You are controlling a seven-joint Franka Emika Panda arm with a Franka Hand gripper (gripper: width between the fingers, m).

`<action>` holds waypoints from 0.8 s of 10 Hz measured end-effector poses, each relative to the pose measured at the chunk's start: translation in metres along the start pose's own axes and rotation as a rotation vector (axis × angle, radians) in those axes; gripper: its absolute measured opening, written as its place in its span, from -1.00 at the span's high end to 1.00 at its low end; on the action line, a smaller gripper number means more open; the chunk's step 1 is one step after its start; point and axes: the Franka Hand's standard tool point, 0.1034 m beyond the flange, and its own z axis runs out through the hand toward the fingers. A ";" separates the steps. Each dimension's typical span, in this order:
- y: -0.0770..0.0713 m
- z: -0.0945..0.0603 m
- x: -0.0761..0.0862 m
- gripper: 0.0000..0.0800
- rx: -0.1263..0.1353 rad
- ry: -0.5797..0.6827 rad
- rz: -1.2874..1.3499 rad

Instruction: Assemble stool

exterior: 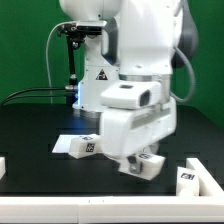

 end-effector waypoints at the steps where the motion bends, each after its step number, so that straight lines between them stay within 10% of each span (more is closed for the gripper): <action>1: 0.011 -0.003 -0.023 0.20 0.009 -0.018 0.029; 7: 0.020 -0.007 -0.037 0.20 0.016 -0.032 0.035; 8: 0.032 -0.011 -0.059 0.20 -0.003 -0.022 0.096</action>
Offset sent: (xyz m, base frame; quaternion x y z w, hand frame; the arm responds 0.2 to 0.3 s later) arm 0.0000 0.0000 0.0000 0.0000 0.0000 0.0000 1.0000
